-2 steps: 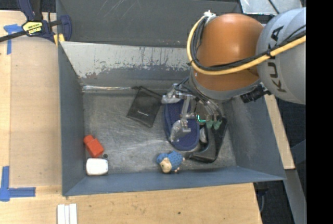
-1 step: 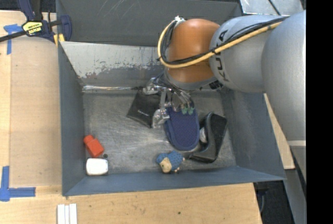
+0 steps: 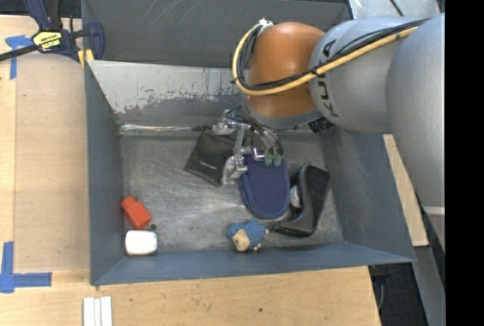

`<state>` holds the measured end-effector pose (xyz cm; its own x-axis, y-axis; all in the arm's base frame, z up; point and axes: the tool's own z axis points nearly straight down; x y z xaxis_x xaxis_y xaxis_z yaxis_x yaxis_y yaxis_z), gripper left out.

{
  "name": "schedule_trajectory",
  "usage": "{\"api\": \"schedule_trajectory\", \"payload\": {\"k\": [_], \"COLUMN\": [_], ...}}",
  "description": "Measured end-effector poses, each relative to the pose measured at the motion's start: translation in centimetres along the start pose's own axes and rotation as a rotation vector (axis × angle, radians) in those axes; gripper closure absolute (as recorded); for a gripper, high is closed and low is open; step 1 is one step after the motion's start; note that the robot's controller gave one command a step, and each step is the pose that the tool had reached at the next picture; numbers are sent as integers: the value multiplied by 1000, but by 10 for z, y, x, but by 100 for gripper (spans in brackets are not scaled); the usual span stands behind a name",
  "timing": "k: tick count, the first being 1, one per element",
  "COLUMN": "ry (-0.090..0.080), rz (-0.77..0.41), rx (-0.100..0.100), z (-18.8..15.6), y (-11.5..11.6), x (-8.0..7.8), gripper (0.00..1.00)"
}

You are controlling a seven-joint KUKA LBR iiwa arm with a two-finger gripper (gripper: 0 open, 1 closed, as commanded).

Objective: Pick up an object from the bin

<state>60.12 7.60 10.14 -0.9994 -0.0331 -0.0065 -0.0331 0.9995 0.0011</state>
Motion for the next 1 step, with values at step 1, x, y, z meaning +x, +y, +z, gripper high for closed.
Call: {"api": "schedule_trajectory", "payload": {"k": [1], "ry": [0], "rz": [-157], "rx": [1], "z": [-13], "y": [-14], "x": [-10], "gripper": [0]}}
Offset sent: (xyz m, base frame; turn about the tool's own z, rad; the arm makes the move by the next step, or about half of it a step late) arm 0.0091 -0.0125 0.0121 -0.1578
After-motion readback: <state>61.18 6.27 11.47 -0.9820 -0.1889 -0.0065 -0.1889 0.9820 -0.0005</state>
